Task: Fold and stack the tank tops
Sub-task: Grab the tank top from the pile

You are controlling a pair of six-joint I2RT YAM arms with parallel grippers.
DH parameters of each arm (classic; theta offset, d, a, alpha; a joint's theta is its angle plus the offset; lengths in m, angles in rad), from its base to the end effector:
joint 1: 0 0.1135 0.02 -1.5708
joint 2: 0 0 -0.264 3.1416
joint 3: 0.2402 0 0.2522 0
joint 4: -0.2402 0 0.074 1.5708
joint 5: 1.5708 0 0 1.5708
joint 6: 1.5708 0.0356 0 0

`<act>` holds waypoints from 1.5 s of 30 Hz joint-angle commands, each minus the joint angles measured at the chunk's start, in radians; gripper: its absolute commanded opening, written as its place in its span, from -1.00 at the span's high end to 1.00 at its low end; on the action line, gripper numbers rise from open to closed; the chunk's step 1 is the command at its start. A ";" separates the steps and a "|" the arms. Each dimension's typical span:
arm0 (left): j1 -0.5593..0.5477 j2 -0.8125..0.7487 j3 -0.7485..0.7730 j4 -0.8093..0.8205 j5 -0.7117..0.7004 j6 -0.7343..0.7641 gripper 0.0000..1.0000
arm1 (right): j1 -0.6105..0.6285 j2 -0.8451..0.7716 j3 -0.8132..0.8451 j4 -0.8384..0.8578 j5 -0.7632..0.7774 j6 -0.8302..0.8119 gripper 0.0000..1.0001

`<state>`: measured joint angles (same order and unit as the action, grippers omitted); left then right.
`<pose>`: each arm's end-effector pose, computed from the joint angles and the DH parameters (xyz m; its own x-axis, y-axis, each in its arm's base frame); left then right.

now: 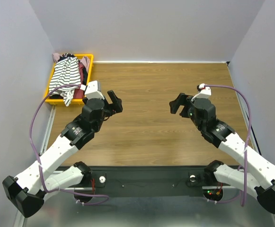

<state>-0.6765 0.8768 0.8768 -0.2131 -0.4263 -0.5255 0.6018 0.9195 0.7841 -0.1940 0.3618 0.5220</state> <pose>0.1653 -0.1138 0.3539 -0.2705 -0.3685 -0.8894 0.1378 0.8995 -0.4146 0.1821 0.1098 0.3151 -0.3575 0.3202 -0.8773 -0.0867 0.9239 0.3726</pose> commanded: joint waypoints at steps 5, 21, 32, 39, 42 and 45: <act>0.005 0.013 0.043 0.014 -0.029 -0.007 -0.90 | -0.002 -0.018 -0.003 0.045 -0.012 -0.028 -1.00; 0.545 0.508 0.557 -0.069 -0.132 -0.004 -0.53 | -0.002 0.123 0.072 0.045 -0.084 -0.016 -1.00; 0.698 1.053 0.867 -0.152 -0.111 0.044 -0.68 | -0.002 0.159 0.072 0.048 -0.093 0.001 -1.00; 0.700 1.116 0.861 -0.134 -0.117 0.070 -0.65 | -0.002 0.163 0.061 0.054 -0.086 0.006 -1.00; 0.700 1.131 0.847 -0.129 -0.123 0.070 -0.55 | -0.002 0.167 0.055 0.062 -0.093 0.010 -1.00; 0.701 1.140 0.835 -0.123 -0.126 0.068 -0.30 | -0.002 0.163 0.052 0.065 -0.093 0.012 -1.00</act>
<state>0.0200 2.0468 1.7023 -0.3561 -0.5106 -0.4698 0.6018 1.0874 0.8146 -0.1925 0.2722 0.5240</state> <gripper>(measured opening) 0.684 0.998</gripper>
